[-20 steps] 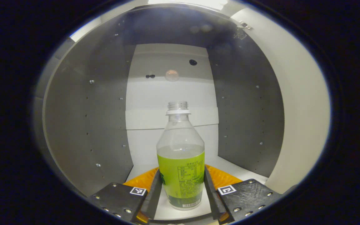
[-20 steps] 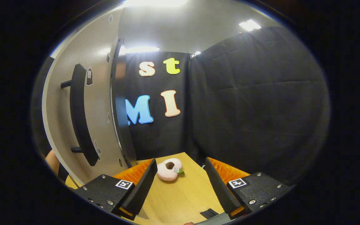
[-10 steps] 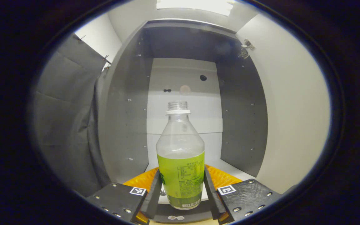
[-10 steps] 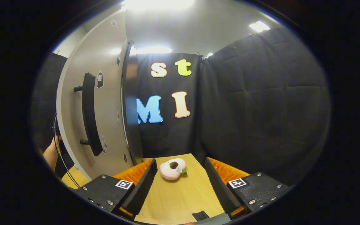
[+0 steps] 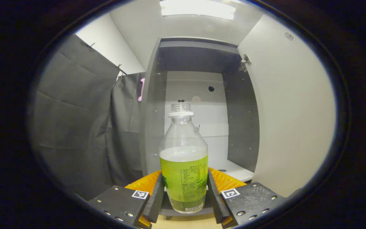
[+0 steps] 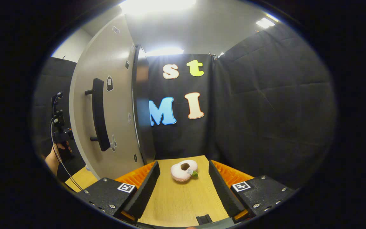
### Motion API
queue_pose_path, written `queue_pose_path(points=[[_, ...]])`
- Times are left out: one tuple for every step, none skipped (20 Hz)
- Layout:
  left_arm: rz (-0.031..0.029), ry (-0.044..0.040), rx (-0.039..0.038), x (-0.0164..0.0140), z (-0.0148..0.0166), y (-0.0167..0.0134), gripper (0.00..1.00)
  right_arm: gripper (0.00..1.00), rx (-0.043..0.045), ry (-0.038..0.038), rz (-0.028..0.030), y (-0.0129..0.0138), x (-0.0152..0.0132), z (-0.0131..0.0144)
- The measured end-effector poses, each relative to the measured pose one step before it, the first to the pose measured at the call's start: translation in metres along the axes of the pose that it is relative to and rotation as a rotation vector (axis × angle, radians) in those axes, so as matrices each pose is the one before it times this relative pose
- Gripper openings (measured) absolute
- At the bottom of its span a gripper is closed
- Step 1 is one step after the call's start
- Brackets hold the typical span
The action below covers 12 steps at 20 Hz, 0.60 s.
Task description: Open the cabinet door with the right hand, grasp the bottle in the cabinet with the left hand and place it on the coaster, then close the cabinet door with the right hand.
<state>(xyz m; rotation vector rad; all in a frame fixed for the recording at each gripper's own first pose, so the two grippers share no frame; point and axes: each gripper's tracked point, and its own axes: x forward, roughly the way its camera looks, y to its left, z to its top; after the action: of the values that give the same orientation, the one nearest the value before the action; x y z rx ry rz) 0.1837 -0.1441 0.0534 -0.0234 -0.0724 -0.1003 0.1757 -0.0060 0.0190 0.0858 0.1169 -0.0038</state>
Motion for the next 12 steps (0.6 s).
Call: queue_pose_path(points=[[0.00669,-0.00033,0.00372,-0.00970,-0.00211,0.00434,0.63,0.95,0.00521,-0.00241,0.00674,-0.00051,-0.00007,0.00045],[0.00724,0.00037,0.00440,-0.01055,-0.00247,0.00309,0.63,0.95,0.00386,-0.00311,0.00354,-0.00163,-0.00159,0.00049],[0.00629,-0.00031,0.00469,-0.01001,-0.00198,0.00317,0.63,0.95,0.00205,-0.00472,0.00328,-0.00123,-0.00025,0.00063],[0.00374,-0.00122,0.00428,-0.00987,-0.00218,0.00166,0.63,0.95,0.00254,-0.00358,0.00107,-0.00232,-0.00143,0.00004],[0.00459,-0.00219,0.00253,-0.00935,-0.00352,0.00201,0.65,0.95,0.00568,0.00024,0.00121,-0.00136,0.00019,-0.00179],[0.00085,0.00028,0.00058,-0.01037,-0.00332,0.00167,0.67,0.95,0.00845,0.00218,0.00290,-0.00054,-0.00107,-0.00095],[0.00222,0.00129,0.00015,-0.00891,-0.00427,0.00239,0.72,0.95,0.00952,0.00272,0.00119,-0.00036,0.00004,-0.00125],[0.00369,0.00356,0.00076,-0.00930,-0.00499,0.00249,0.72,0.95,0.00984,0.00811,0.00257,-0.00065,-0.00064,-0.00216],[0.00610,0.00574,0.00057,-0.00903,-0.00628,0.00366,0.72,0.95,0.01122,0.01192,0.00995,0.00224,-0.00070,-0.00353],[0.00432,0.00658,0.00041,-0.00933,-0.00767,0.00291,0.69,0.95,0.00608,0.01277,0.01084,0.00195,-0.00276,-0.00307],[0.00118,0.01114,0.00099,-0.00792,-0.00984,0.00093,0.66,0.95,-0.00098,0.00861,0.00447,0.00006,-0.00149,-0.00230],[-0.00206,0.00927,0.00053,-0.00607,-0.00781,-0.00002,0.63,0.95,-0.00700,0.00370,-0.00063,-0.00122,-0.00140,-0.00084]])
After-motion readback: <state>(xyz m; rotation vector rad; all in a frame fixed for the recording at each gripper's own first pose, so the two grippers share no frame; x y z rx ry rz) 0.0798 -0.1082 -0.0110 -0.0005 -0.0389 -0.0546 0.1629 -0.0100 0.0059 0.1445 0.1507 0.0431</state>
